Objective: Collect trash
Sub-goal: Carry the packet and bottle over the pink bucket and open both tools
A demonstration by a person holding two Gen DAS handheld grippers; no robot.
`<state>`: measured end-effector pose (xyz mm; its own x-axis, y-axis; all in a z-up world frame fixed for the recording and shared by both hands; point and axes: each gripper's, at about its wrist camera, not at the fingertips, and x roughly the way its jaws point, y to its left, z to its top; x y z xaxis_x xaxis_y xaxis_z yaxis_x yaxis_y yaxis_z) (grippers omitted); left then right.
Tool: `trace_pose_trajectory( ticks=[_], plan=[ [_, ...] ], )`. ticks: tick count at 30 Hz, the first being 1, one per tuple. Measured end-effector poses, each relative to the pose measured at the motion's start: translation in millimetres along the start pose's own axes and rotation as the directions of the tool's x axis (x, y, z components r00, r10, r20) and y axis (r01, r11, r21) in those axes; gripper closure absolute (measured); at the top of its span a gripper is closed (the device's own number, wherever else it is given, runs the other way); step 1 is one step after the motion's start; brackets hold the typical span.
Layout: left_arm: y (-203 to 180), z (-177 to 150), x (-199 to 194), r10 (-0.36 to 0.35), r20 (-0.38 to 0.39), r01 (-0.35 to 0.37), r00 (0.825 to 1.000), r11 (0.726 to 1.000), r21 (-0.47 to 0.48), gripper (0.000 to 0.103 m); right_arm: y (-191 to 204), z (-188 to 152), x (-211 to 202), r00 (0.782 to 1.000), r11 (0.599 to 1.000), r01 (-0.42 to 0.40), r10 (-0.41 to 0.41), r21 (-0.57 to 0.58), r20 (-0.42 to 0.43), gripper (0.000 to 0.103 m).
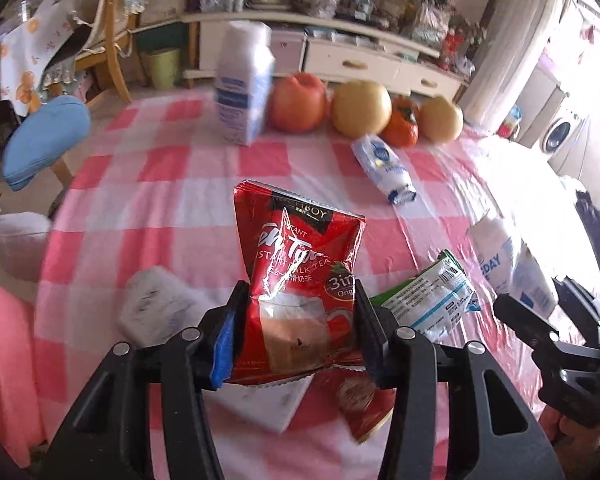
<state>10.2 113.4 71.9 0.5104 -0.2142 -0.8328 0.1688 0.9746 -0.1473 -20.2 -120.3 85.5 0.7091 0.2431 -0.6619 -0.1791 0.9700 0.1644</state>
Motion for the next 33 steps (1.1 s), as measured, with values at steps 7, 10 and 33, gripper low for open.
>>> trace_pose_trajectory(
  ticks=[7,10,33],
  plan=[
    [59,-17,-48,0.037,0.062,-0.032,0.997,0.996,-0.084,0.052,48,3,-9,0.995,0.995,-0.094,0.094,-0.017,0.010,0.045],
    [89,-26,-71,0.079,0.089,-0.068,0.993,0.990,-0.127,0.052,81,5,-9,0.990,0.989,-0.140,0.140,-0.053,0.000,0.045],
    [319,-95,-144,0.276,0.097,-0.164,0.956,0.781,-0.602,0.051,375,23,58,0.914,0.833,-0.405,0.361,-0.377,-0.184,0.044]
  ],
)
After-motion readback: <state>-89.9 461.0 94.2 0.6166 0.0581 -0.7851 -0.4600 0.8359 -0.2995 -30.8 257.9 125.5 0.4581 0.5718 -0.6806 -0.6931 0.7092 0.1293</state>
